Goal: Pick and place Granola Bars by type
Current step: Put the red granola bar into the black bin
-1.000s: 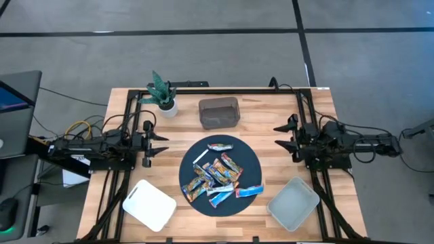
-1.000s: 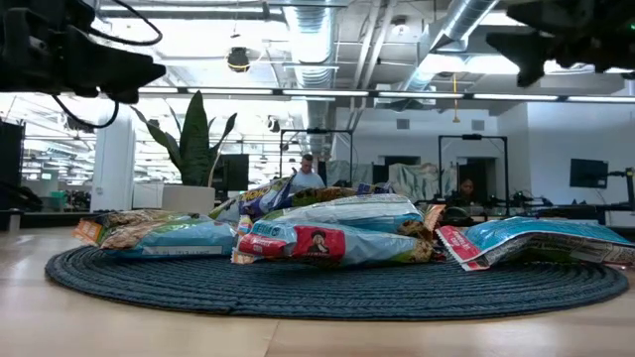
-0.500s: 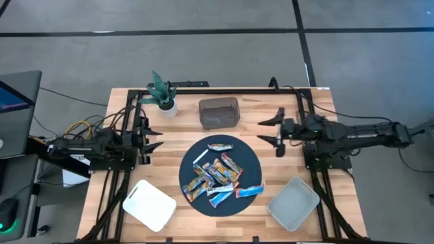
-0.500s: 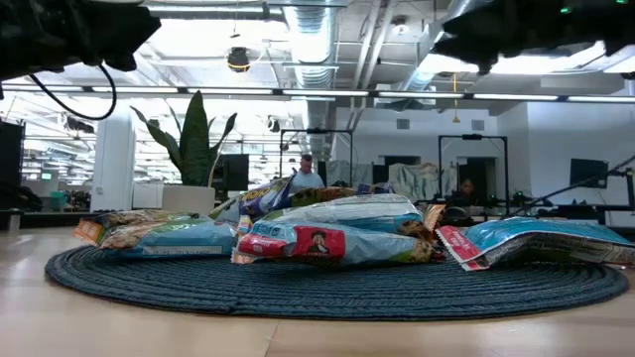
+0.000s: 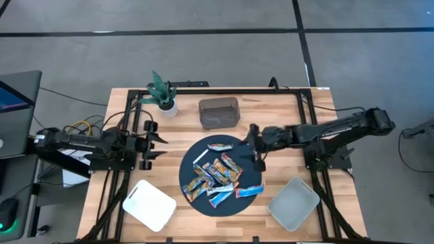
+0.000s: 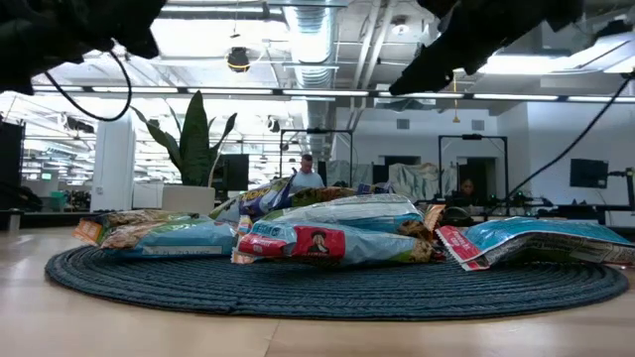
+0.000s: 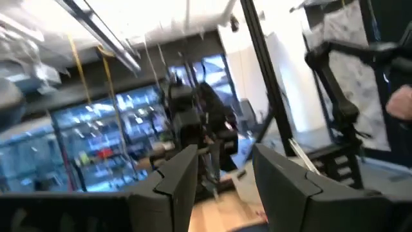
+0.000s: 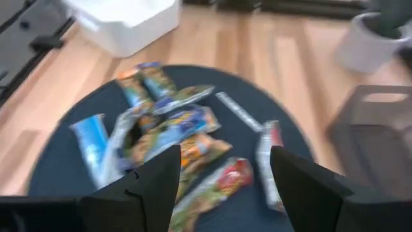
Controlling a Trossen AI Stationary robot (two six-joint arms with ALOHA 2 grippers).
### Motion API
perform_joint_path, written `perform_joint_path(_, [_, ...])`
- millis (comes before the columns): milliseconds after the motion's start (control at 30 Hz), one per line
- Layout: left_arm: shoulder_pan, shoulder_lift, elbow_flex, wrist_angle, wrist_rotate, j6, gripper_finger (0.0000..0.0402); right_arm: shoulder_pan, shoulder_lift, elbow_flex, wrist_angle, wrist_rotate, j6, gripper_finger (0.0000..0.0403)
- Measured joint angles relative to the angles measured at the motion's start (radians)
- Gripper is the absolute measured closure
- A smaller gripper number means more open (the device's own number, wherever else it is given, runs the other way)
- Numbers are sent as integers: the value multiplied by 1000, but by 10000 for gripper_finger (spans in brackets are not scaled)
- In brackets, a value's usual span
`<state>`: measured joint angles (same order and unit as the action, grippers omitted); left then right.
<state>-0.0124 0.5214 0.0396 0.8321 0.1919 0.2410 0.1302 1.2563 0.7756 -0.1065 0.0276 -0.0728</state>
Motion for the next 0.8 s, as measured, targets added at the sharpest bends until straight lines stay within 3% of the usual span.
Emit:
perform_joint_path(200, [-17, 298, 149, -48, 11, 21, 256, 99, 74, 97, -158, 25, 94, 168])
perform_joint_path(367, [-35, 459, 241, -66, 5, 78, 256, 185, 122, 113, -232, 56, 231, 168])
perform_joint_path(600, [-34, 508, 289, -158, -75, 88, 256, 326, 217, 112, -264, 128, 368, 168])
perform_joint_path(800, [-35, 492, 289, -197, -104, 88, 256, 374, 297, 112, -260, 174, 456, 168])
